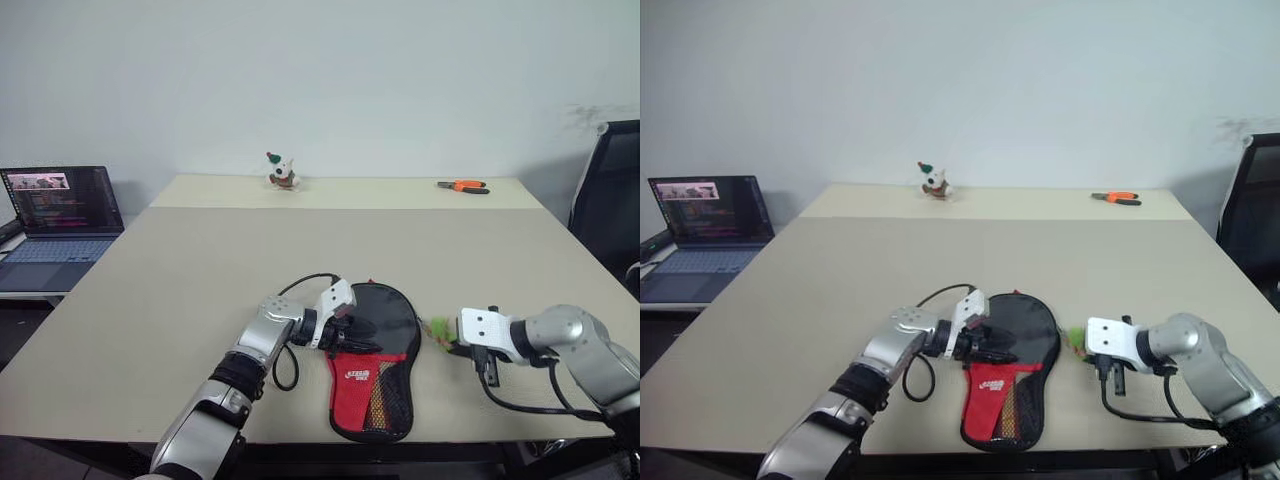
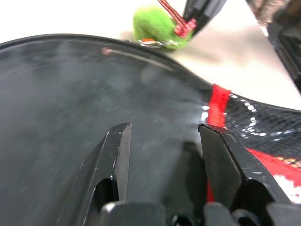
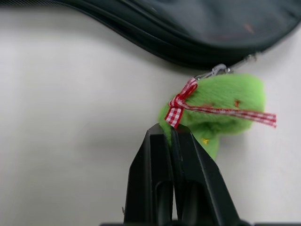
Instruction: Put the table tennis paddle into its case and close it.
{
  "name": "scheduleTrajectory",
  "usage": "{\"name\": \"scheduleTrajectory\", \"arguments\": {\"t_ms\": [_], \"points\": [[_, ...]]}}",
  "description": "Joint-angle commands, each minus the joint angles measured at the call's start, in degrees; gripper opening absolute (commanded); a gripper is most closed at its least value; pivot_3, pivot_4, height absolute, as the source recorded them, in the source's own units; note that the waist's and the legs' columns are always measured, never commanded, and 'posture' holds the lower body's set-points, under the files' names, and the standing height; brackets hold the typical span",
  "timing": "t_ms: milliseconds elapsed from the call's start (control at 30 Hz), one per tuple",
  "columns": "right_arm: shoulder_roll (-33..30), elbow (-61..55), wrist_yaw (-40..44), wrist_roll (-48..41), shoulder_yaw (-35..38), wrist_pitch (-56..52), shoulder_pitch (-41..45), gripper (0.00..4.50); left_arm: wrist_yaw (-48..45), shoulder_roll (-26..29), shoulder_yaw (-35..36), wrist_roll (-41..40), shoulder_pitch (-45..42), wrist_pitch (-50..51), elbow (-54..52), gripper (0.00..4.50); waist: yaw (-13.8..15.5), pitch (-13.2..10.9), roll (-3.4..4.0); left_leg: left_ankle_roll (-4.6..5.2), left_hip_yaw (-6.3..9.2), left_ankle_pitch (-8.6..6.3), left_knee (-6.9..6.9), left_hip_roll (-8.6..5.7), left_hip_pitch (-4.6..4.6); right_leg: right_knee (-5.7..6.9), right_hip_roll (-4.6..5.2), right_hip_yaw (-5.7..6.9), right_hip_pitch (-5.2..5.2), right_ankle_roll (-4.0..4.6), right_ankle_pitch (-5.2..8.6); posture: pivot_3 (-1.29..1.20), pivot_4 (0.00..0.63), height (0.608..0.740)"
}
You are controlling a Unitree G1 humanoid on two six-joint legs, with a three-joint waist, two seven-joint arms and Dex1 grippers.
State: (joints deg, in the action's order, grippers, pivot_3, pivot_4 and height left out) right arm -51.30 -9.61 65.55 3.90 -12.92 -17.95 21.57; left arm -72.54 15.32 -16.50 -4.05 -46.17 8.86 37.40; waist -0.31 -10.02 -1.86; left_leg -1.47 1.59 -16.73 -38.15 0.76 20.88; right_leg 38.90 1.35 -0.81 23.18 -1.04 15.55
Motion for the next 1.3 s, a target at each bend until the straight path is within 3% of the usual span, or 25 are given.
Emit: {"name": "scheduleTrajectory", "arguments": {"t_ms": [33,233,467,800,1300], "points": [[0.1,-3.6,-0.4,-0.8,0.6,-2.5,-0.4,0.03,-1.0,-0.4,-2.3,2.7,-0.9,-2.9,4.1,2.48,0.0,0.0,0.0,0.0,-0.01,0.0,-0.01,-0.01,-0.01,0.01,0.0,0.01,-0.02,0.0,0.0,0.0,0.15,0.74],[-2.0,-6.3,2.5,-2.9,0.8,-4.6,-1.4,0.03,-1.3,-0.8,-4.0,4.9,-1.3,-7.6,8.1,2.48,0.0,0.0,0.0,0.0,-0.06,0.0,-0.01,-0.02,0.0,-0.01,0.0,0.04,-0.02,0.0,0.0,0.0,0.15,0.74],[-8.3,-16.9,7.6,-8.7,2.9,-7.9,-8.6,0.03,0.5,-2.1,-4.3,6.6,-2.8,-11.1,12.9,2.48,0.4,0.1,-0.02,0.01,-0.03,-0.01,-0.02,-0.05,0.01,-0.07,0.01,0.12,-0.12,-0.03,0.01,0.0,0.15,0.74],[-11.1,-26.7,9.0,-13.0,1.3,-11.5,-13.2,0.03,3.5,-5.7,-2.5,5.8,-6.7,-11.2,18.9,2.48,0.5,0.1,-0.01,0.0,0.08,-0.01,-0.1,-0.05,-0.07,-0.24,0.01,0.34,-0.43,-0.24,0.13,0.0,0.15,0.74],[-16.1,-44.2,5.0,-24.4,7.7,-22.1,-27.0,0.03,5.2,-9.4,-1.5,7.8,-10.9,-13.7,25.1,2.48,0.4,0.1,-0.03,0.0,0.3,-0.01,-0.02,-0.05,-0.09,-0.59,0.03,0.55,-0.74,-0.39,0.2,0.0,0.15,0.74]]}}
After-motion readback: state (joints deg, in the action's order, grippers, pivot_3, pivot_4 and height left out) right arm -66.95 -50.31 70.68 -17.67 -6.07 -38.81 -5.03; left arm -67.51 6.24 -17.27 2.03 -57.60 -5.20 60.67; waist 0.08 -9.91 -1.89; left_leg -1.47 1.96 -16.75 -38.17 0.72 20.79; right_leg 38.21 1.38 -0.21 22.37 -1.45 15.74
